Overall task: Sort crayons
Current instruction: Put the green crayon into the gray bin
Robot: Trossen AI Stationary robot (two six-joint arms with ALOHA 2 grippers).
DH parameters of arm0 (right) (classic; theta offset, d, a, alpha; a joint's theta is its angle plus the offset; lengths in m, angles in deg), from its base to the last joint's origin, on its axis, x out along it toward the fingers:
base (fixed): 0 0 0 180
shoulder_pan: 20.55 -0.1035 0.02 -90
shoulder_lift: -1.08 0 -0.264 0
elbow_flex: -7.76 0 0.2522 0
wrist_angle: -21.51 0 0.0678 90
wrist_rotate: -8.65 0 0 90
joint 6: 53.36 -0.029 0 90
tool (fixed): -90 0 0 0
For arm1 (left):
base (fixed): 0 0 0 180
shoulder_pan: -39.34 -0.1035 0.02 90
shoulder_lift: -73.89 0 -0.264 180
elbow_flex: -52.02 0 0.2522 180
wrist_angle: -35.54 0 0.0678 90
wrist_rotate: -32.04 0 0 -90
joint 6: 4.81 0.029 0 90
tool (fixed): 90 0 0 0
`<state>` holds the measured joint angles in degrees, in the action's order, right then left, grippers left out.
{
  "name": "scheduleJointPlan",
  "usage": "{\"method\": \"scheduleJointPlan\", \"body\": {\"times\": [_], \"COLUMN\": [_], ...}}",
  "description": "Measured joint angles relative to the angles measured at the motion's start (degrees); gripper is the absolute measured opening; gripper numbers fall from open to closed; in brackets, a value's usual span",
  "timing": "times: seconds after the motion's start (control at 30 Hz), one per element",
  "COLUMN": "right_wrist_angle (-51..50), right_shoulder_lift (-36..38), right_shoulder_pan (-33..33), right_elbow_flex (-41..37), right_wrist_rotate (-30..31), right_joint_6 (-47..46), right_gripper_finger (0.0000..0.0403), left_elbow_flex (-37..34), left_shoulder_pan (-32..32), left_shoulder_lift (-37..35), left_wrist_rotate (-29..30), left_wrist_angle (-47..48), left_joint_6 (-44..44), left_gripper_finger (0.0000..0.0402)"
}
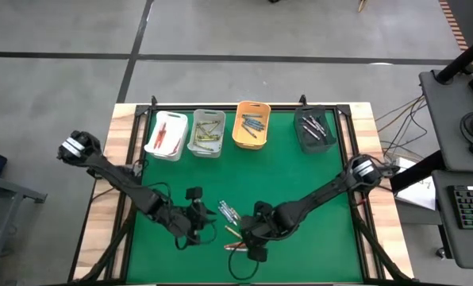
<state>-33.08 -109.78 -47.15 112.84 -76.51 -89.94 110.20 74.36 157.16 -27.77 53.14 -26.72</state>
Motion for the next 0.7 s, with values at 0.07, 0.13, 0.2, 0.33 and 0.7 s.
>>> {"method": "scheduleJointPlan", "body": {"times": [0.07,0.13,0.2,0.33,0.7], "right_wrist_angle": [0.5,1.6,0.9,-0.1,-0.8], "right_shoulder_lift": [-0.7,-1.3,-1.6,-1.8,-1.5], "right_shoulder_pan": [0.0,-0.1,-0.4,-2.0,-10.3], "right_elbow_flex": [0.4,0.7,0.8,0.8,0.7], "right_wrist_rotate": [0.3,0.6,1.2,1.2,1.0], "right_joint_6": [-3.1,-6.2,-9.4,-12.1,-14.8], "right_gripper_finger": [0.0118,0.0118,0.0118,0.0118,0.0118], "left_elbow_flex": [0.0,0.0,0.0,0.0,0.0], "left_shoulder_pan": [0.8,1.3,1.6,1.8,1.8], "left_shoulder_lift": [1.6,3.6,5.5,10.0,20.0], "left_wrist_rotate": [-1.5,-2.6,-2.9,-3.3,-4.3], "left_wrist_angle": [-2.6,-5.4,-8.7,-13.2,-29.1], "left_joint_6": [1.5,2.3,2.8,5.4,13.1], "left_gripper_finger": [0.0073,0.0073,0.0073,0.0073,0.0090]}}
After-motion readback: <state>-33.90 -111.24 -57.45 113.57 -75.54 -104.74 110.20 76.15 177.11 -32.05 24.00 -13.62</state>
